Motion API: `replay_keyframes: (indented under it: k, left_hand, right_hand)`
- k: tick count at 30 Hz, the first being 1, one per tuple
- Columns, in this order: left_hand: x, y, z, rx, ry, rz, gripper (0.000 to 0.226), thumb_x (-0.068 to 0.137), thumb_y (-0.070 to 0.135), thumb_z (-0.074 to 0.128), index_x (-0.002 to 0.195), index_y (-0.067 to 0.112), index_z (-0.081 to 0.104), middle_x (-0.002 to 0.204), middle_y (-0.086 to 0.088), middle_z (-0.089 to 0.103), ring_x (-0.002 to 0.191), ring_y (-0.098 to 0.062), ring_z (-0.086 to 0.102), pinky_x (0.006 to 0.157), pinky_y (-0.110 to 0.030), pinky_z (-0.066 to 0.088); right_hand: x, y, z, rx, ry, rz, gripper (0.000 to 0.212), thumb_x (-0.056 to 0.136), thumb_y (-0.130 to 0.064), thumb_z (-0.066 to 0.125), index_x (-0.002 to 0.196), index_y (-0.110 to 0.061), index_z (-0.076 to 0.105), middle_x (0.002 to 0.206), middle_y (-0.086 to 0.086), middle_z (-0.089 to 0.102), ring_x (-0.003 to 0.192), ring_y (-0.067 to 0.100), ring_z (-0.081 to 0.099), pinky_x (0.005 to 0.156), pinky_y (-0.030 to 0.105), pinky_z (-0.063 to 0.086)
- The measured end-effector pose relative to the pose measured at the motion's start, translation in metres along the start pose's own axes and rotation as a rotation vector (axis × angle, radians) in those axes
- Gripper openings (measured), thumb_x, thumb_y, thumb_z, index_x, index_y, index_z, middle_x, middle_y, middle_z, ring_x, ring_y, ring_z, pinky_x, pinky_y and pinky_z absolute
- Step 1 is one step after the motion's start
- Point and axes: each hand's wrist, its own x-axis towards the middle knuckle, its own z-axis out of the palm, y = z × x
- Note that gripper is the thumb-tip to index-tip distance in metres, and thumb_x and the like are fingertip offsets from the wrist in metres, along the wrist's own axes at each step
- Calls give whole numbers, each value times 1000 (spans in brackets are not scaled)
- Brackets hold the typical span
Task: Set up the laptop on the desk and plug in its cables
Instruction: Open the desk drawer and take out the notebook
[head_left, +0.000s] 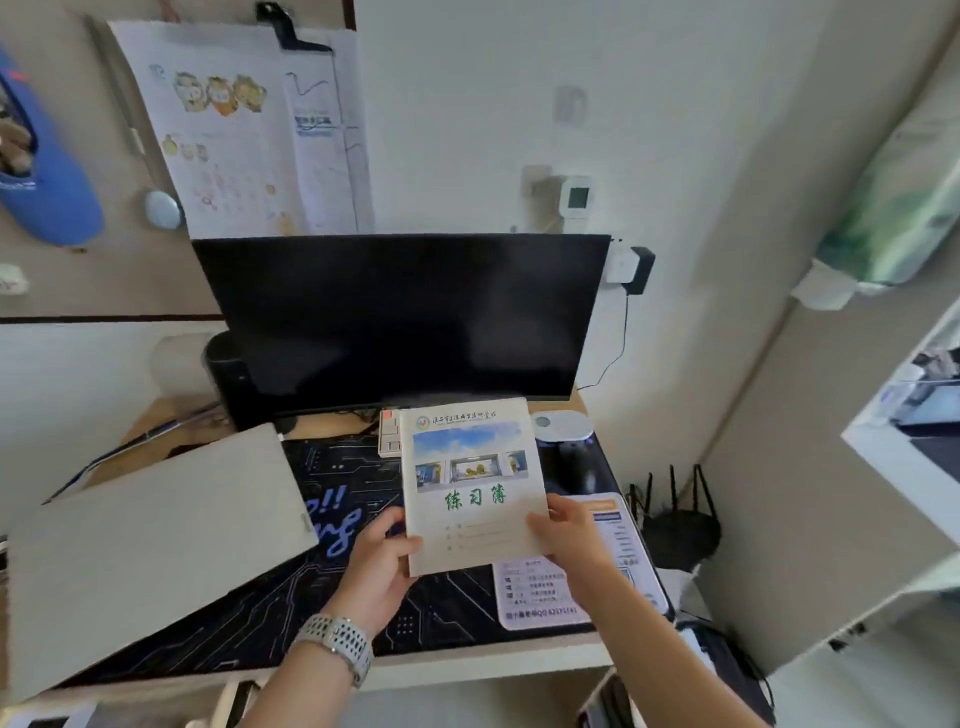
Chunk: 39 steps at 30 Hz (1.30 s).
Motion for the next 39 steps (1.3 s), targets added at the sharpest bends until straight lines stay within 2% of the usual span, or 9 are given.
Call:
replay_keyframes:
  k: [6,8,12,16,22,26,29,35,39]
  left_hand:
    - [44,-51,71,123,36,-78,24,93,-8,45,107,-1,63,102,-23,72,95,-35,68,65,-37,52]
    - [52,-64,81,179,65,-97,21,95,-4,45,103,-3,65,98,-22,72,91,-35,69,71,-44,56]
    - [63,-86,90,357,115,-105,21,94,-3,47,90,-4,68,95,-18,74,92,-33,71,83,-50,58]
    - [70,-103,92,631,188,-89,20,92,1,55,79,5,70,88,-10,74,84,-25,71,74,-36,61]
    - [87,-121,84,942,221,-88,15,89,5,58,85,-6,67,84,-14,71,68,-21,64,66,-29,56]
    - [98,-130,81,1085,198,-110,16,90,10,59,76,2,62,89,-9,69,83,-22,67,77,-37,59]
    - [102,-134,81,1170,181,-133,22,91,11,55,69,11,53,88,-7,66,83,-22,65,74,-35,58]
    - [106,-140,73,1359,162,-166,31,90,10,45,61,19,38,73,0,54,66,-19,54,47,-22,34]
    - [108,-139,71,1388,186,-155,30,92,11,46,63,20,40,72,2,54,62,-15,53,49,-21,36]
  right_hand:
    - [31,21,-80,-41,44,71,25,93,-2,49,99,-20,64,96,3,69,95,24,65,86,39,56]
    - [38,29,-95,-53,42,87,24,93,-2,49,104,-19,62,95,1,68,92,21,64,80,34,56]
    - [49,47,-109,-95,35,139,24,94,-4,52,112,-18,60,104,4,67,101,25,64,89,39,56]
    - [58,65,-114,-151,23,192,20,95,-5,51,107,-20,59,102,2,66,102,25,63,91,40,55]
    - [75,92,-112,-210,-12,256,23,94,-4,52,112,-13,64,96,-2,65,99,25,62,93,41,54]
    - [85,103,-112,-293,-29,277,27,93,-6,52,117,-12,64,104,2,66,103,26,61,94,41,53]
    - [92,110,-111,-370,-38,277,28,92,-7,53,117,-9,65,107,5,65,106,27,60,96,41,52]
    - [99,117,-98,-580,-77,241,27,92,-9,53,117,-7,65,99,4,61,91,21,56,64,20,43]
    - [103,121,-94,-635,-80,272,27,91,-14,55,115,-8,64,108,9,66,100,26,59,85,33,50]
